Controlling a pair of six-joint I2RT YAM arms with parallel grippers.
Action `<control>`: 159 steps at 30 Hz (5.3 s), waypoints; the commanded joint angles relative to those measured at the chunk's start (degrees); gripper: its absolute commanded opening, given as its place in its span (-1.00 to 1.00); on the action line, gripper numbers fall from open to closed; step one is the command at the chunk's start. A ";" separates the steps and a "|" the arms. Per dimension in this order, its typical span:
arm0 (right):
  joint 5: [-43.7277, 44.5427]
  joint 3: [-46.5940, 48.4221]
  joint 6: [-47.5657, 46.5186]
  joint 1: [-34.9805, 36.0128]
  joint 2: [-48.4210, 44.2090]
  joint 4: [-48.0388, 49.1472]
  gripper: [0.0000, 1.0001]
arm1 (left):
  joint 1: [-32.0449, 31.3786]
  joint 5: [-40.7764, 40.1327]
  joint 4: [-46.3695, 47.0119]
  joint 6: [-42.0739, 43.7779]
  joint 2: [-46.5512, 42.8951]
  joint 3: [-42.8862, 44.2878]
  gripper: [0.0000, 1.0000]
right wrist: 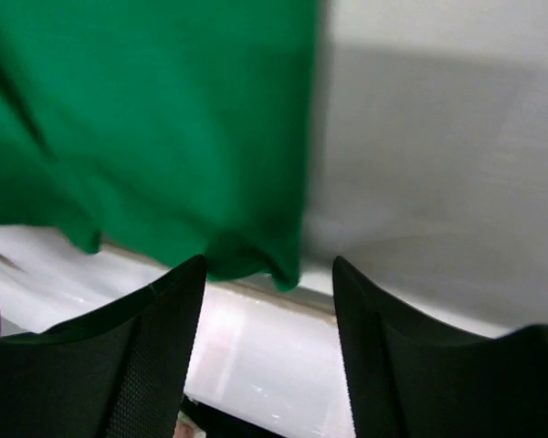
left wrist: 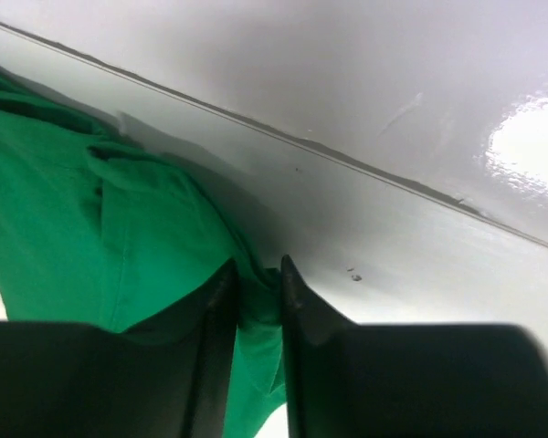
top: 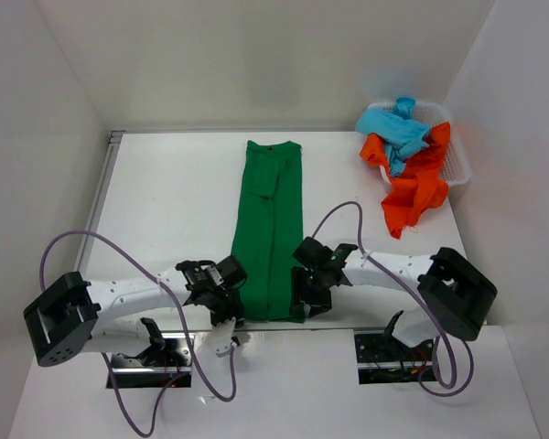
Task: Fold and stack the t-shirts
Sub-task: Grab the bottom of the folded rectangular tshirt with both arms, then fold the folded rectangular tshirt in 1/3 of the way, then grab one side of the 2/3 rectangular tshirt with both arms
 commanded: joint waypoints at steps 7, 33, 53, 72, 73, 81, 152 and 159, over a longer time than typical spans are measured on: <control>-2.25 -0.15 0.21 -0.42 5.12 4.21 -0.26 | -0.72 4.22 -1.27 -4.43 -2.51 0.60 -0.55; -4.10 42.00 -24.40 -24.77 23.46 -6.86 -1.00 | 26.17 5.19 14.28 -25.96 17.43 31.71 -0.76; -9.46 57.48 -30.11 -31.18 41.23 -7.56 -0.79 | 29.95 6.24 25.45 -25.44 32.74 37.17 -0.66; -4.28 64.82 -30.11 -37.16 37.04 -9.41 -0.03 | 33.47 -6.33 29.08 -24.42 24.86 36.31 0.83; -5.49 63.49 -30.11 -37.16 35.98 -8.36 -0.20 | 33.47 -5.45 26.45 -22.21 23.09 34.73 0.83; -11.48 52.06 -30.03 -30.31 33.59 -6.33 -1.00 | 29.00 -0.18 10.79 -19.72 9.81 19.33 0.88; -7.18 22.96 -17.03 -25.65 27.01 4.48 0.06 | 25.65 4.57 22.91 -28.86 21.31 16.60 -0.75; -8.49 22.96 -17.63 -25.65 27.62 5.71 -1.00 | 25.65 6.33 22.38 -32.20 20.26 16.60 -0.83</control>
